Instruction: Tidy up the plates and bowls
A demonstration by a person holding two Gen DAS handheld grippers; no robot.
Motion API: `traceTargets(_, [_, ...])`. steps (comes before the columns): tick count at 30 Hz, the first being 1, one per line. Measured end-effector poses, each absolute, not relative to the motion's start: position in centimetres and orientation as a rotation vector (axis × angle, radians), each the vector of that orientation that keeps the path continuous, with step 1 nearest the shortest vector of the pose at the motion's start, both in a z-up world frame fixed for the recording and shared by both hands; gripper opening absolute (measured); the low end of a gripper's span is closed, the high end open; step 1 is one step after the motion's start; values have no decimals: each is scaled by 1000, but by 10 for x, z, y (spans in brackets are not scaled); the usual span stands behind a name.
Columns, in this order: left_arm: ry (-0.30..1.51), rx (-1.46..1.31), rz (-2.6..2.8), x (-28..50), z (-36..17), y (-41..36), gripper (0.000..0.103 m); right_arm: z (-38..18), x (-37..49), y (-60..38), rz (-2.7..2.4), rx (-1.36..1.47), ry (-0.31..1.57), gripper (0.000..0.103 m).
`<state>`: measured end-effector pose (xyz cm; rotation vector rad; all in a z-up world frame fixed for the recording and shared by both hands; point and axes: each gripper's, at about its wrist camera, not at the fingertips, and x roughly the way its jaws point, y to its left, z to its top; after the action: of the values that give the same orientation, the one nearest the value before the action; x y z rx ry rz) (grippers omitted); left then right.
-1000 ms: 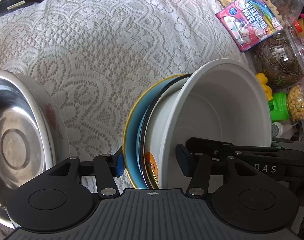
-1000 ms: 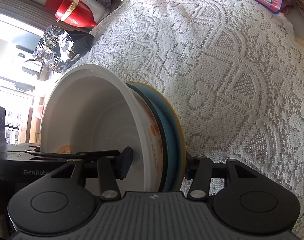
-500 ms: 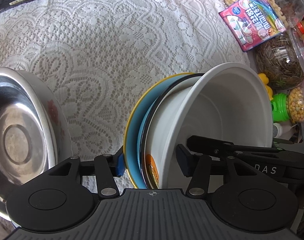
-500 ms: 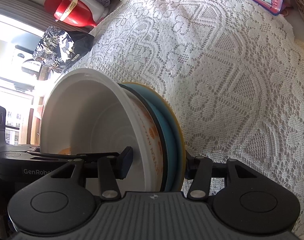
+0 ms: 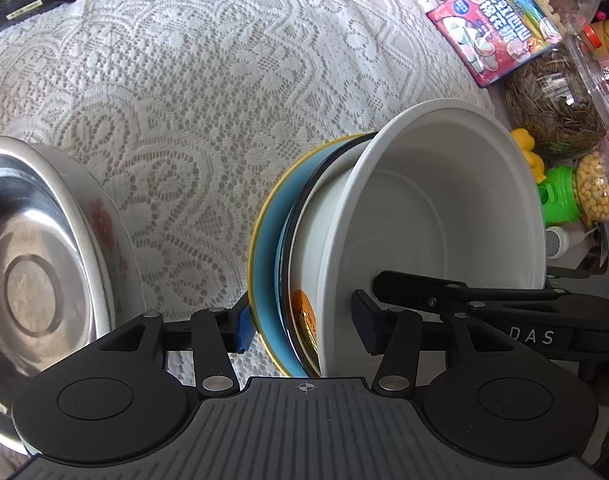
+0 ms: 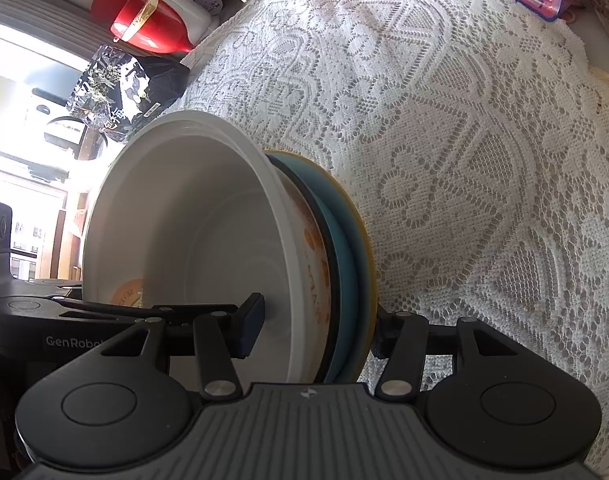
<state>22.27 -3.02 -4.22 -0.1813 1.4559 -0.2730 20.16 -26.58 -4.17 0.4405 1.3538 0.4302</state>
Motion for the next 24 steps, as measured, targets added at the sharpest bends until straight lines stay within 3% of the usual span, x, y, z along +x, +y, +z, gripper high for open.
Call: traceTargets(24, [1429,-164,-256,219,-27,-28,51,-24,204,-256,426,349,1312,52])
